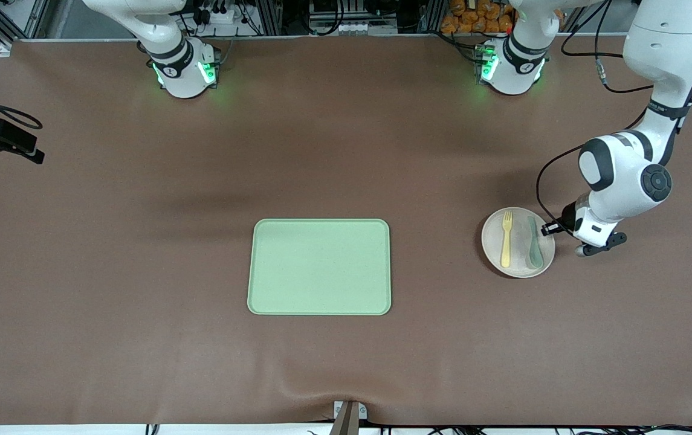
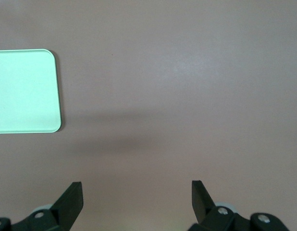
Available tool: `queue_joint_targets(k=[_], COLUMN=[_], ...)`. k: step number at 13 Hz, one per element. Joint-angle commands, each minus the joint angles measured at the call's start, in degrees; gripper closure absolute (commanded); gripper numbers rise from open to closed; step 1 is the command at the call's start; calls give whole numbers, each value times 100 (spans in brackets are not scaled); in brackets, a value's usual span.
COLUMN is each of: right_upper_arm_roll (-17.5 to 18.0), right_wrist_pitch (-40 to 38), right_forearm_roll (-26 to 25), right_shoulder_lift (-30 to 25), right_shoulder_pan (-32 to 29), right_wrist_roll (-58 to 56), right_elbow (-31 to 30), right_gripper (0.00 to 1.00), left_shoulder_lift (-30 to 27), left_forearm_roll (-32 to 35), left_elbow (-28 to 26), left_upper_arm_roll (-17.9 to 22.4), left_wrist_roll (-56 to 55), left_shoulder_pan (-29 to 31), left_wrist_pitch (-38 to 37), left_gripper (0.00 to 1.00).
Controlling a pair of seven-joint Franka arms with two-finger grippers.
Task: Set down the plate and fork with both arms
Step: 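Lower the left gripper and close it on the plate rim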
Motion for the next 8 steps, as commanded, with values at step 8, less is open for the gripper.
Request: queue_joint_targets(k=[8], right_upper_arm_roll=[17], right_wrist_pitch=[106], right_forearm_roll=[88], right_shoulder_lift=[-161], right_shoulder_pan=[-42], right_wrist_roll=[57], right_elbow=[-193], right_gripper=[0], left_shoulder_lift=[-1], left_forearm_roll=[-274], left_elbow=[892], left_upper_arm_roll=[-860], left_wrist_roll=[-30], left_shoulder_pan=[33], left_wrist_pitch=[-464], left_gripper=[100])
